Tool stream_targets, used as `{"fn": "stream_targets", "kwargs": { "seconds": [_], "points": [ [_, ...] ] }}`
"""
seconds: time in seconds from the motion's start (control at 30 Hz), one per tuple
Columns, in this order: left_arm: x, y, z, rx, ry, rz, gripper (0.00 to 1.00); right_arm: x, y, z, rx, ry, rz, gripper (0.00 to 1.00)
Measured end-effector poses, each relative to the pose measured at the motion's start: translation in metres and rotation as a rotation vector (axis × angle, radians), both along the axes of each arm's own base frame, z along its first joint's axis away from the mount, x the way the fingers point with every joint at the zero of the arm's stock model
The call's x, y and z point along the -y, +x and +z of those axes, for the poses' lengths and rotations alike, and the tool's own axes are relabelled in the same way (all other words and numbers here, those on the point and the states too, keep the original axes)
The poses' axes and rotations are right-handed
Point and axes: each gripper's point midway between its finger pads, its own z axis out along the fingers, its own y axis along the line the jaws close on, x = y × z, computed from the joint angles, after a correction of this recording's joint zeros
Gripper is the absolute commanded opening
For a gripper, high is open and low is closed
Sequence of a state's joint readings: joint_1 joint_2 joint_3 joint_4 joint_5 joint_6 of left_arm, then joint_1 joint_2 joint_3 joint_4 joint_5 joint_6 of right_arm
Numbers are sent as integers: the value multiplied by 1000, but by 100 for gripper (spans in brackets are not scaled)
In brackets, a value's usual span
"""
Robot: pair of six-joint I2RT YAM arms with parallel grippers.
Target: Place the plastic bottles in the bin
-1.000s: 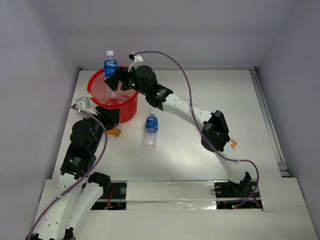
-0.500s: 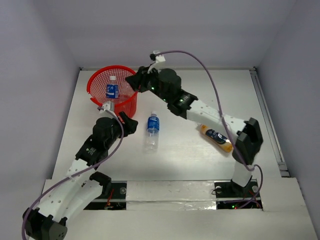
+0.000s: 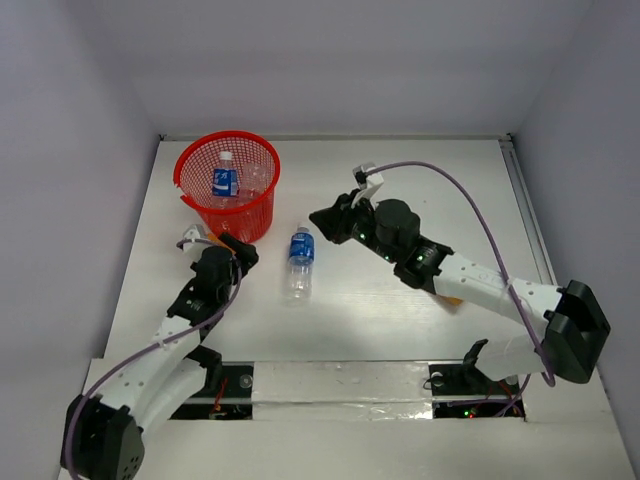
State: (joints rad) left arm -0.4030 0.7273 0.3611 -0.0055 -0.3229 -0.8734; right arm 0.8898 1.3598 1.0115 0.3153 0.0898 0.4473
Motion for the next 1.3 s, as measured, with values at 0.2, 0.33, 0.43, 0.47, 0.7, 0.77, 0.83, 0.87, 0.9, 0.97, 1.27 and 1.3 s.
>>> {"fn": "stream_targets", "kwargs": {
  "seconds": [0.2, 0.33, 0.43, 0.47, 0.7, 0.77, 0.83, 0.87, 0.9, 0.97, 1.27, 1.3],
  "points": [
    [-41, 2, -28, -29, -36, 165, 78, 23, -20, -17, -21, -24, 7, 32],
    [-62, 4, -21, 5, -61, 241, 88, 28, -27, 1, 11, 16, 21, 36],
    [-79, 6, -24, 7, -77, 294, 90, 26, -30, 3, 15, 21, 40, 41],
    [-85, 7, -28, 0, -81, 308, 91, 25, -31, 2, 12, 18, 46, 43],
    [-92, 14, -55, -90, -98, 291, 90, 22, -37, -7, -2, 11, 83, 43],
    [-89, 17, -59, -100, -105, 276, 90, 22, -41, -9, -9, 10, 98, 44],
    [-87, 20, -59, -93, -111, 264, 90, 21, -44, -10, -13, 13, 114, 44],
    [-86, 22, -59, -88, -114, 257, 89, 21, -45, -10, -15, 15, 121, 44],
    [-85, 24, -58, -82, -116, 253, 89, 20, -46, -10, -16, 16, 127, 44],
    [-85, 27, -58, -76, -119, 249, 85, 19, -48, -10, -21, 18, 138, 44],
    [-85, 38, -67, -90, -124, 256, 78, 10, -46, -33, -88, 13, 150, 69],
    [-86, 39, -67, -86, -123, 259, 78, 9, -45, -39, -101, 9, 146, 76]
  ]
}}
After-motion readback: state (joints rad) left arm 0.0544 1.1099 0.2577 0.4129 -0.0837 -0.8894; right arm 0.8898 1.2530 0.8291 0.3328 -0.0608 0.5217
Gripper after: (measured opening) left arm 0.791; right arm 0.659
